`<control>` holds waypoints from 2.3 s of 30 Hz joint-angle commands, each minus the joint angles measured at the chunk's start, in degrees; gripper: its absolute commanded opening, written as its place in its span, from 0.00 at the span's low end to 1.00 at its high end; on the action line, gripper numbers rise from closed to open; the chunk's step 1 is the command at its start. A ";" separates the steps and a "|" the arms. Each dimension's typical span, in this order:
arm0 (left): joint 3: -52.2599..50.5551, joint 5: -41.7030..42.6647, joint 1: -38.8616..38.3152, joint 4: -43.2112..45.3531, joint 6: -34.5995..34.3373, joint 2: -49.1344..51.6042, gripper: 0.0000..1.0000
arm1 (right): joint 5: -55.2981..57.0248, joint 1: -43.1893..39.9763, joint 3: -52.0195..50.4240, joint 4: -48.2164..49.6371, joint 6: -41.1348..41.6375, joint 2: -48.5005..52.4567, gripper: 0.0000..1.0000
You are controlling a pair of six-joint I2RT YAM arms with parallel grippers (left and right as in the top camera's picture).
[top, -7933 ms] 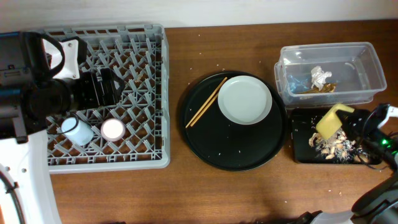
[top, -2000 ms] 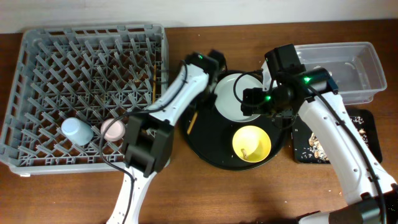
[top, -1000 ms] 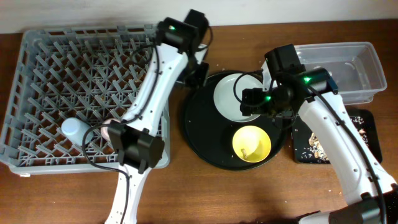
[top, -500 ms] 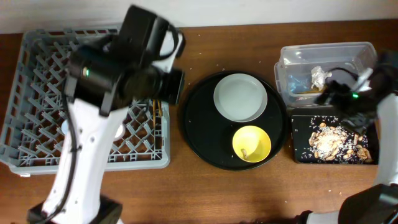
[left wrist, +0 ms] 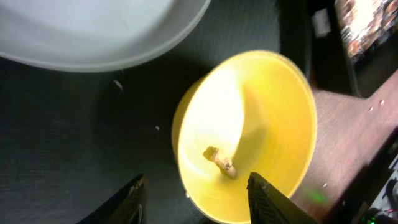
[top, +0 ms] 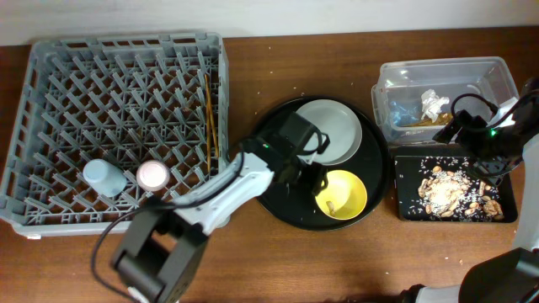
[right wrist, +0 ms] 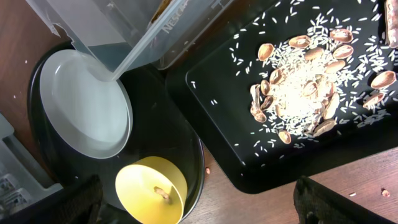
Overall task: Sort waste into correct bins and load items into the dishwasher rack
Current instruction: 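Grasp the yellow bowl with left gripper and move it to rack, then place the yellow bowl in the rack with left gripper, then grasp the white plate with left gripper and stand it in rack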
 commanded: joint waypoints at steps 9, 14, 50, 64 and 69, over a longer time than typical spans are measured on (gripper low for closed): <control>13.33 -8.94 1.51 -19.28 -3.58 4.00 0.00 | -0.28 -0.37 0.63 -0.04 -0.15 -0.22 0.98; 38.10 -39.93 11.78 -44.22 -3.61 -4.50 0.00 | -0.28 -0.37 0.63 -0.04 -0.15 -0.22 0.98; 6.91 -100.39 27.78 -30.58 -21.57 7.23 0.61 | -0.28 -0.37 0.63 -0.02 -0.15 -0.22 0.99; 19.58 -17.79 10.05 -9.44 -0.74 8.09 0.62 | -0.28 -0.37 0.63 -0.04 -0.15 -0.22 0.98; 19.58 -18.01 7.69 -6.40 -3.85 18.08 0.49 | -0.28 -0.37 0.63 -0.04 -0.15 -0.22 0.98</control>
